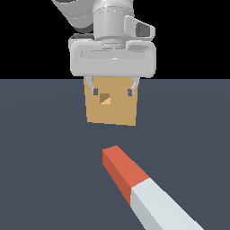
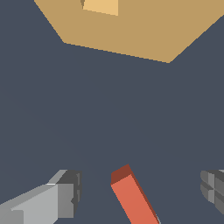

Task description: Insert the peg into the horizontal hole in a box.

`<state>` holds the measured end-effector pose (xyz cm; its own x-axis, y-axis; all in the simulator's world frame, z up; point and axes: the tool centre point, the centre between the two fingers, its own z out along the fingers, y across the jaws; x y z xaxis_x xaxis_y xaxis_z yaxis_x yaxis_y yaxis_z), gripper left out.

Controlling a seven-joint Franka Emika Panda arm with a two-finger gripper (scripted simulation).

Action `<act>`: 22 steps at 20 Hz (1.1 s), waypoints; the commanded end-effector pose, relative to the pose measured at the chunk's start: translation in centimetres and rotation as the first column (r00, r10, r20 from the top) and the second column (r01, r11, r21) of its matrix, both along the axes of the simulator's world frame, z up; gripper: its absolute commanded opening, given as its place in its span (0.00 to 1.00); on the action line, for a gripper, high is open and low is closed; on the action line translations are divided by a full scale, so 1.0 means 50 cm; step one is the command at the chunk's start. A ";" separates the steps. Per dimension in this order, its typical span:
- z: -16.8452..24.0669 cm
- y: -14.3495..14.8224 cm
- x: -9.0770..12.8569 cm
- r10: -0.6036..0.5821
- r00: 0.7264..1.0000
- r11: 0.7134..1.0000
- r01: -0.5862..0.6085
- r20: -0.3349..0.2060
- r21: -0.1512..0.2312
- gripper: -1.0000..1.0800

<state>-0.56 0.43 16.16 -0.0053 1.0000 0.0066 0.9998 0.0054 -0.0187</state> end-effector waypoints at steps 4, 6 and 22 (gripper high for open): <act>-0.001 -0.003 0.000 0.004 1.000 1.000 -0.004 0.000 0.000 0.96; -0.004 -0.009 0.000 0.010 1.000 1.000 -0.010 0.000 0.000 0.96; -0.064 -0.152 0.019 0.175 0.984 0.984 -0.175 0.007 -0.001 0.96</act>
